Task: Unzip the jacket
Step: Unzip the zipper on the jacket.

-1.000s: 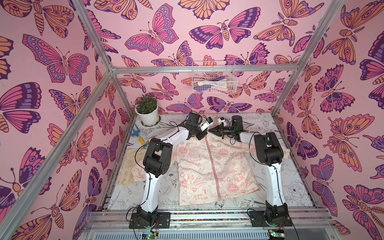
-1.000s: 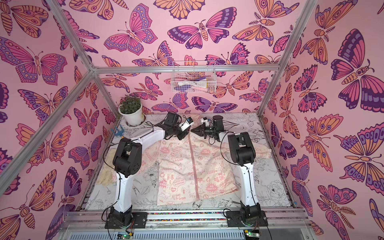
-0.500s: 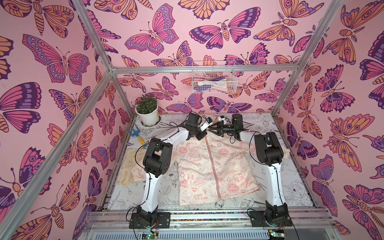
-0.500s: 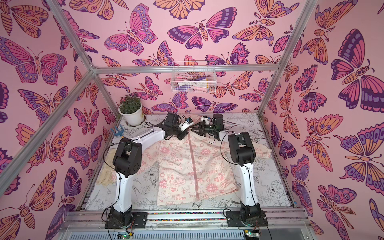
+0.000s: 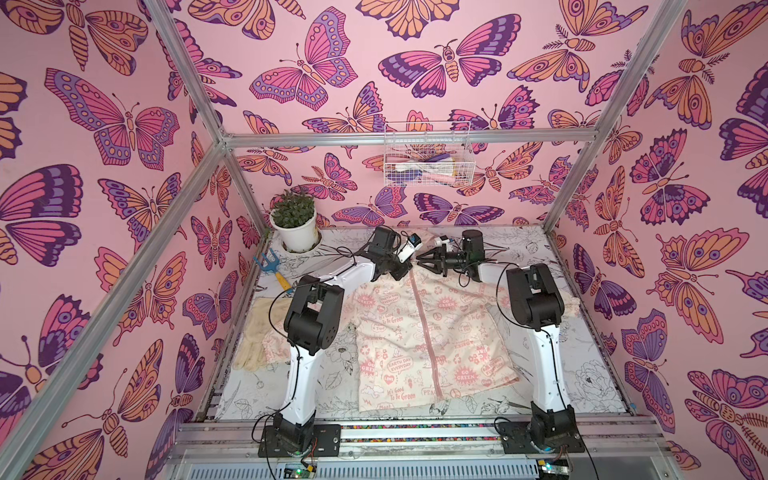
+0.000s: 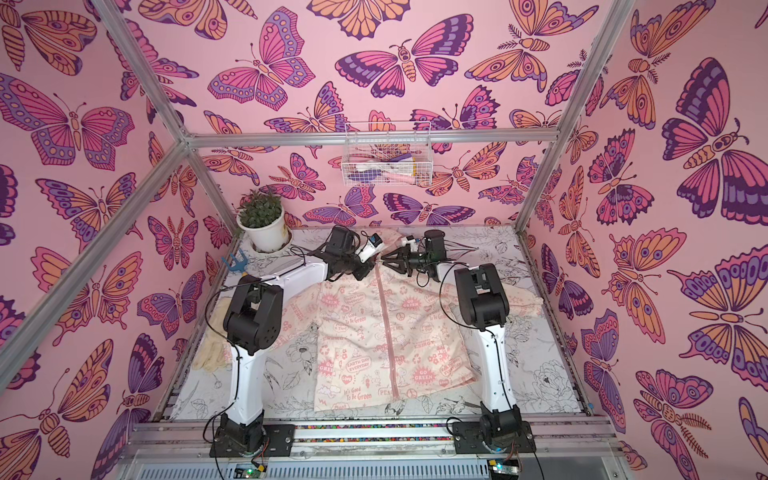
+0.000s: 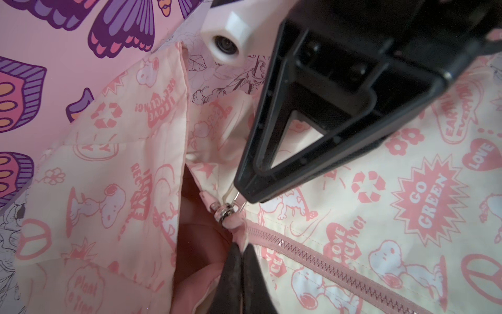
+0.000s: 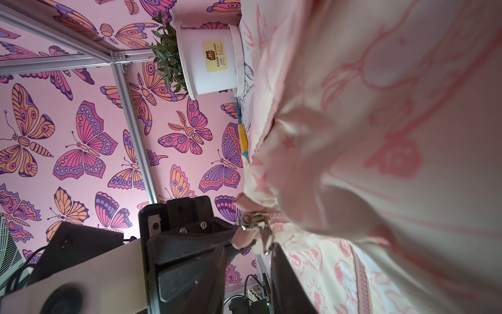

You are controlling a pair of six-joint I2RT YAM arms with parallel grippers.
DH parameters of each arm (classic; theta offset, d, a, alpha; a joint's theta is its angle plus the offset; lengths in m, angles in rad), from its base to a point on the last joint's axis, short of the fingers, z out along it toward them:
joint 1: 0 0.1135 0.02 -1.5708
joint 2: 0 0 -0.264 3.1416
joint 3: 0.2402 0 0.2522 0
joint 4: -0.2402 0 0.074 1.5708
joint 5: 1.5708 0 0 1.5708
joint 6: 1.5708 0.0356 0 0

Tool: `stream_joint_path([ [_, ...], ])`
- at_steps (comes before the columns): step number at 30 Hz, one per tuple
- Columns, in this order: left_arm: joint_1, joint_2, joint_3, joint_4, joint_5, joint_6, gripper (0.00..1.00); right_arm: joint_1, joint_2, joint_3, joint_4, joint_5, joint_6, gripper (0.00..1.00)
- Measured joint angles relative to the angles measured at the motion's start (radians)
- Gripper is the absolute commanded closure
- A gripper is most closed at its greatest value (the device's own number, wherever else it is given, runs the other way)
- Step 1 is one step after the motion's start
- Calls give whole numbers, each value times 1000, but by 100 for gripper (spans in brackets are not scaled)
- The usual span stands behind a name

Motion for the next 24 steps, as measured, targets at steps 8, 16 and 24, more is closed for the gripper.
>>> stream_joint_path([
  [8, 1, -27, -38, 39, 9, -8, 100, 0, 24, 15, -5, 11, 11, 77],
  [16, 1, -29, -51, 59, 16, -23, 100, 7, 49, 23, 13, 13, 32, 76],
  [24, 5, -42, -75, 89, 24, -63, 100, 11, 49, 7, 126, 8, 96, 66],
])
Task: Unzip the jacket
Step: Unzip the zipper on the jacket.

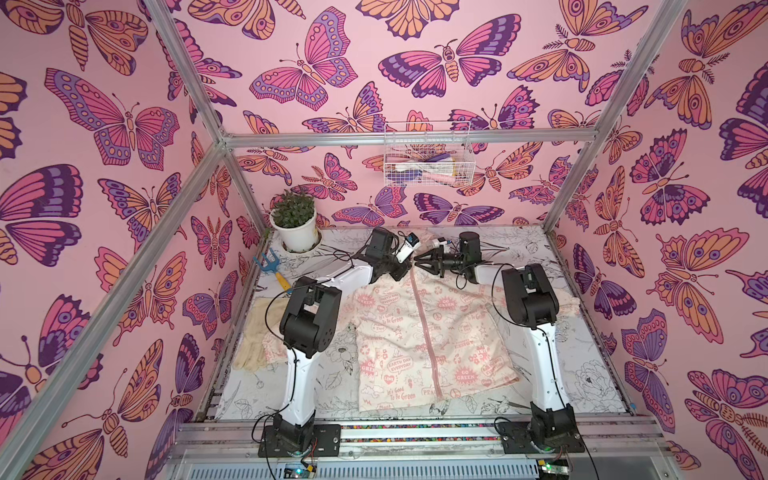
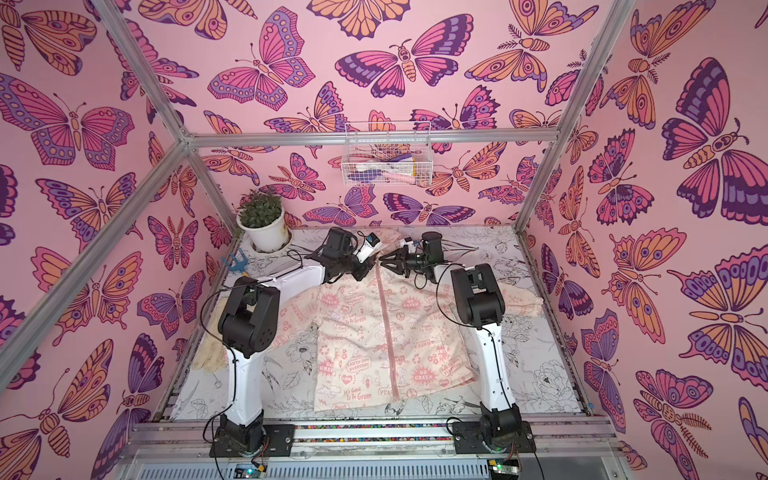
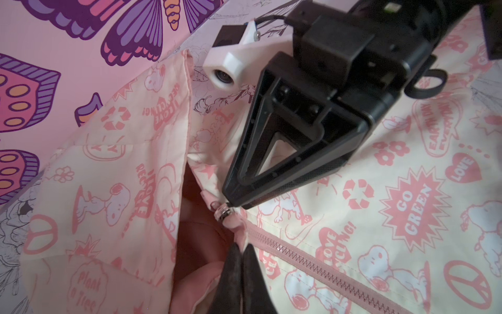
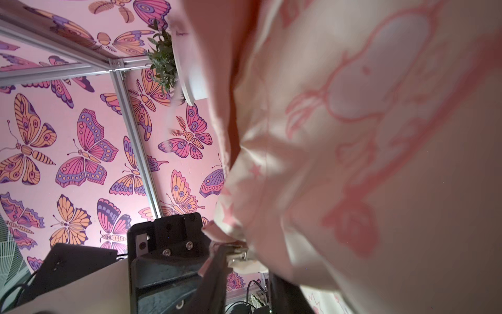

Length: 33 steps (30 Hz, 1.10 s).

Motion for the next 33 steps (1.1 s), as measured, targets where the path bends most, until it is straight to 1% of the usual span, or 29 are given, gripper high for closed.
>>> stream_joint_path([
  [2, 8, -2, -2, 17, 17, -36, 100, 0, 4, -18, 88, -7, 53, 62],
  [7, 37, -10, -13, 50, 76, -123, 100, 0, 46, -50, 363, -25, 234, 53],
  [10, 45, -10, -14, 58, 103, -151, 100, 0, 68, -58, 480, -32, 313, 50],
  [13, 45, -10, -15, 67, 123, -169, 100, -1, 74, -70, 554, -43, 362, 46],
  [19, 45, -11, -27, 89, 158, -200, 100, -1, 75, -75, 625, -59, 399, 41],
  [33, 48, -15, -34, 97, 191, -228, 100, 13, 96, -69, 657, -77, 425, 38],
])
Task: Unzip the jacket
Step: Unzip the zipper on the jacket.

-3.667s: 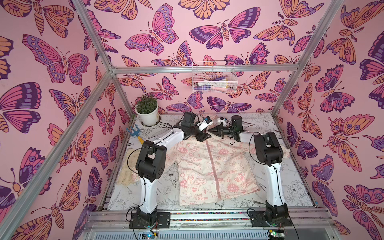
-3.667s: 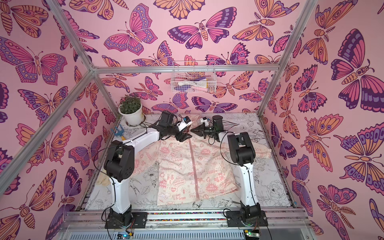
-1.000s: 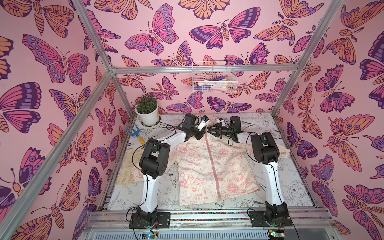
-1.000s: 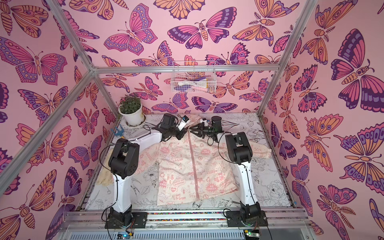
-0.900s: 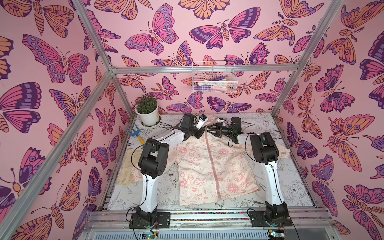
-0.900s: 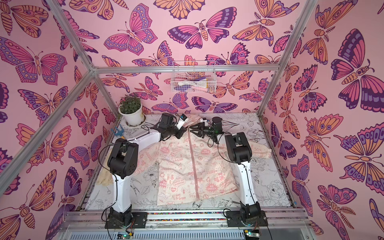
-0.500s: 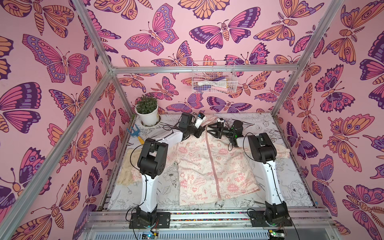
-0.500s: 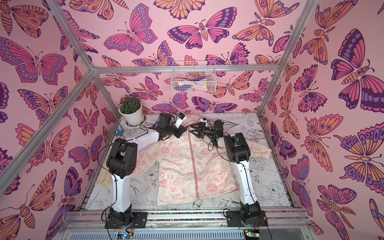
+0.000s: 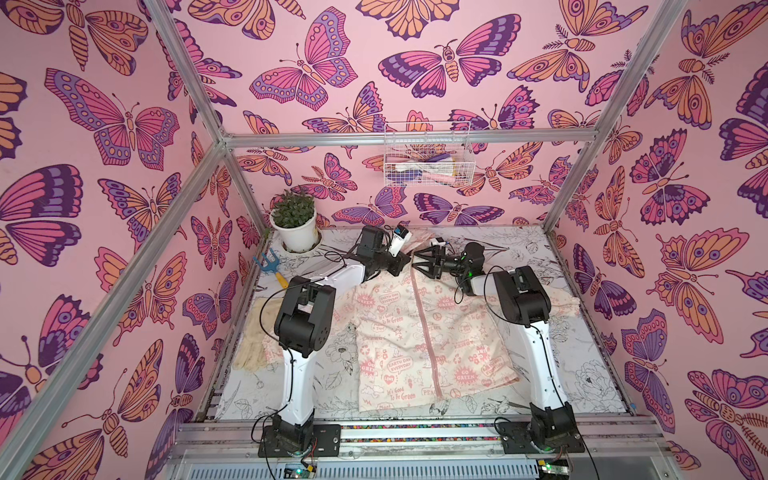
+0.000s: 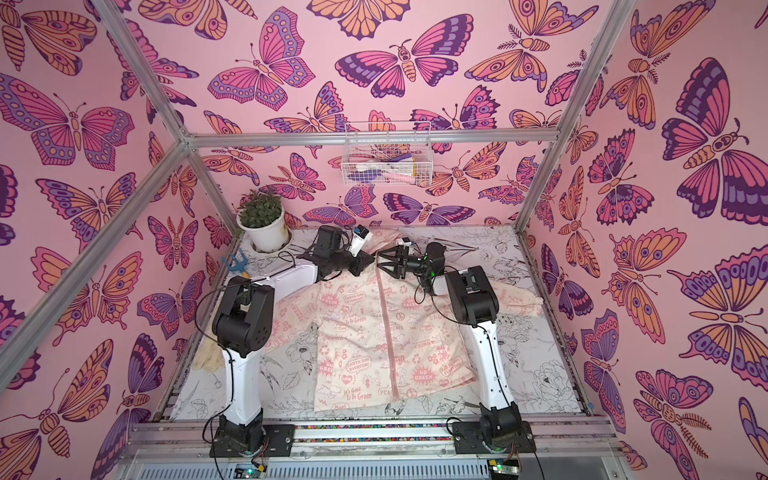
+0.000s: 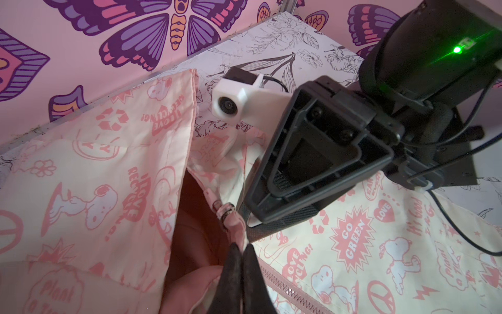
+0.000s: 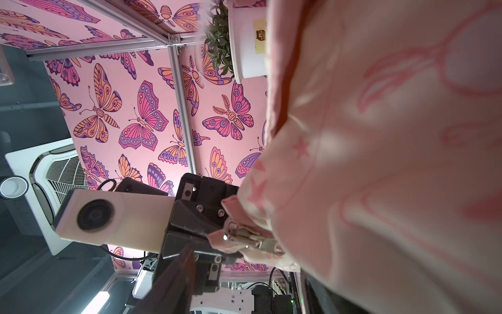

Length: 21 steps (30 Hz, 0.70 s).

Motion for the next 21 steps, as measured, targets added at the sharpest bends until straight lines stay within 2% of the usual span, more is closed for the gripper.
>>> stream_joint_path([
  [8, 5, -2, 0, 8, 19, -9, 100, 8, 22, 58, 1, -10, 27, 37],
  [21, 7, -2, 0, 29, 21, -15, 100, 8, 41, 111, 1, -9, 60, 47],
])
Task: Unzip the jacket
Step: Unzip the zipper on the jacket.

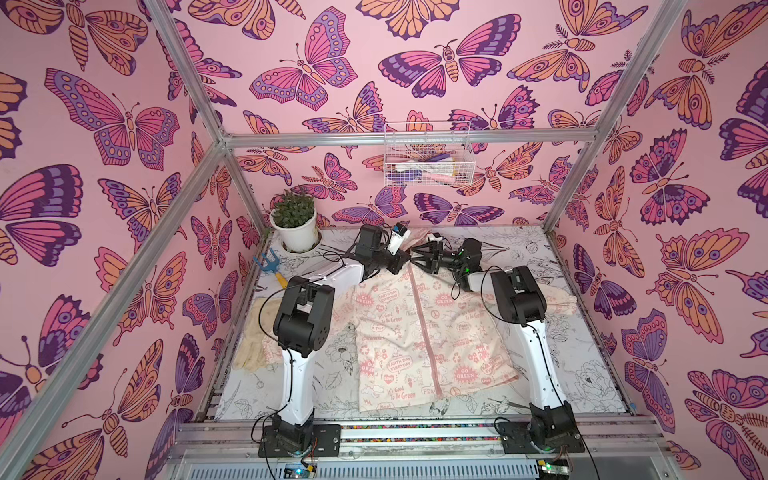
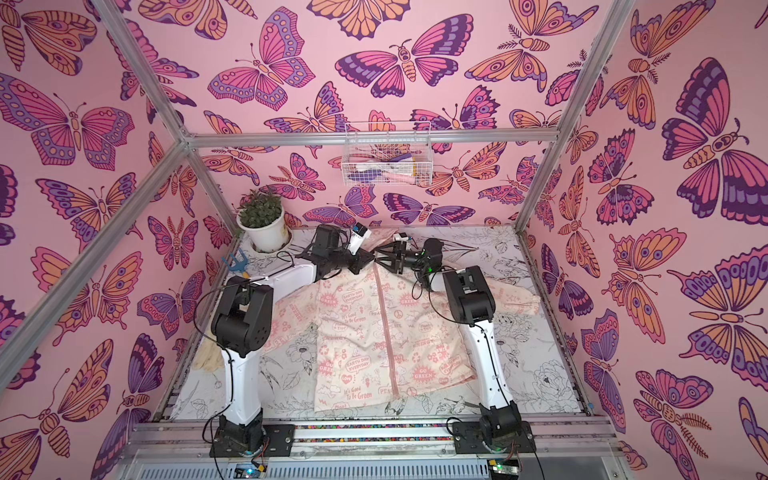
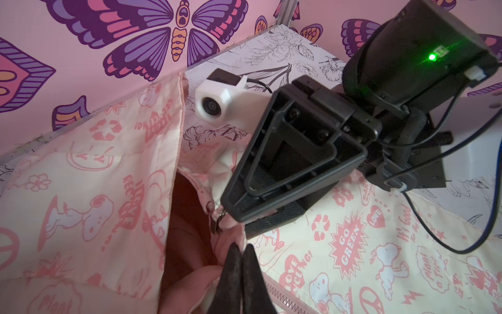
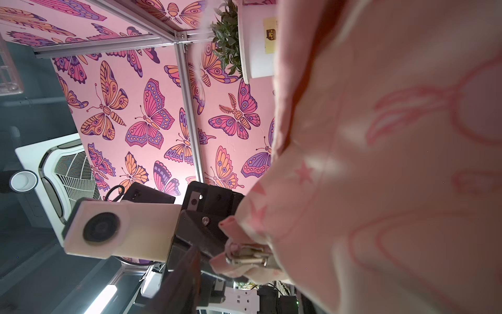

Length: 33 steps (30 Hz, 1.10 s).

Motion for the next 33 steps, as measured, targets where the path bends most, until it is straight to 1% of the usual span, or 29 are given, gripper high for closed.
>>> stream_joint_path([
  [13, 5, -5, -16, 16, -12, 0, 100, 0, 1, 0, 0, 1, 10, 58],
  [23, 6, -12, -17, 16, -16, 0, 100, 0, 1, -6, 0, 6, 10, 68],
  [33, 6, -13, -28, 16, -16, 0, 100, -2, 1, -11, 0, 19, 10, 74],
])
